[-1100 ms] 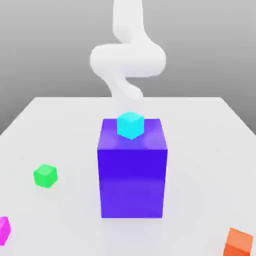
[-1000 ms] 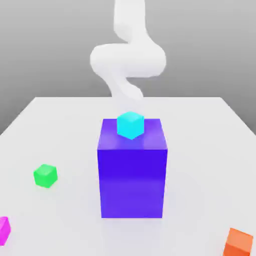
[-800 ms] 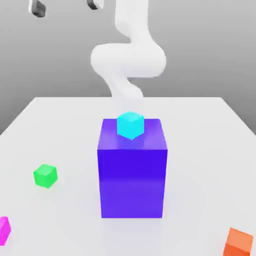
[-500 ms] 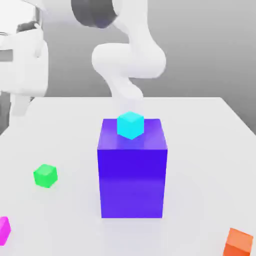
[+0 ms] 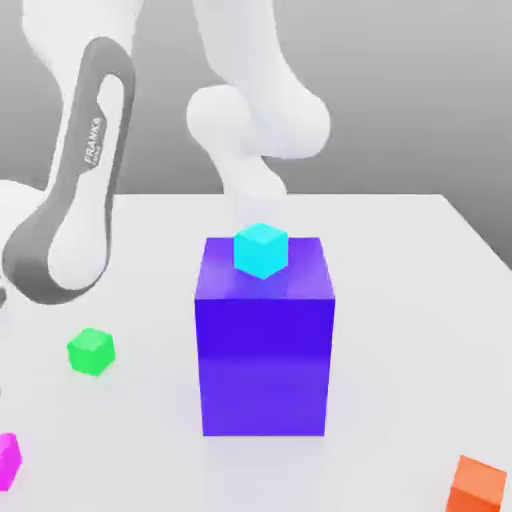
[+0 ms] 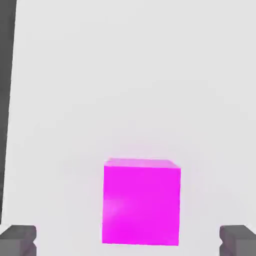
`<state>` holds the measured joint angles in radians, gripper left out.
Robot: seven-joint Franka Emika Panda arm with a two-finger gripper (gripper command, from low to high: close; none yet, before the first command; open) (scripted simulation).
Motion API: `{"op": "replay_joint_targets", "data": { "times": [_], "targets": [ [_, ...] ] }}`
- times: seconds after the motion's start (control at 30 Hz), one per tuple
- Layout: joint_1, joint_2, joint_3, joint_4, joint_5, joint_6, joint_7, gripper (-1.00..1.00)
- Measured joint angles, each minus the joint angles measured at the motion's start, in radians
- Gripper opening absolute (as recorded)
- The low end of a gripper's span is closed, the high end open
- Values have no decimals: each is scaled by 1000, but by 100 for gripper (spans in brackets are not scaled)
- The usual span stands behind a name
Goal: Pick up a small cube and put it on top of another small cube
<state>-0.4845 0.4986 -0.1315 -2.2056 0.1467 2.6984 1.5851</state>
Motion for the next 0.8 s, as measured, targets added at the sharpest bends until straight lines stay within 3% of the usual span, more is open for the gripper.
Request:
{"op": "replay_joint_targets", "data": {
  "times": [0.03,0.07,0.27,0.43,0.8],
  "targets": [
    [-7,36,9,8,8,27,-5,0],
    [-11,55,13,12,13,41,-8,-100],
    [-13,65,16,14,15,50,-9,-100],
    [9,-72,-14,-18,-20,-54,15,-100],
    [-32,-445,-139,-396,-220,-41,30,-100]
  ]
}}
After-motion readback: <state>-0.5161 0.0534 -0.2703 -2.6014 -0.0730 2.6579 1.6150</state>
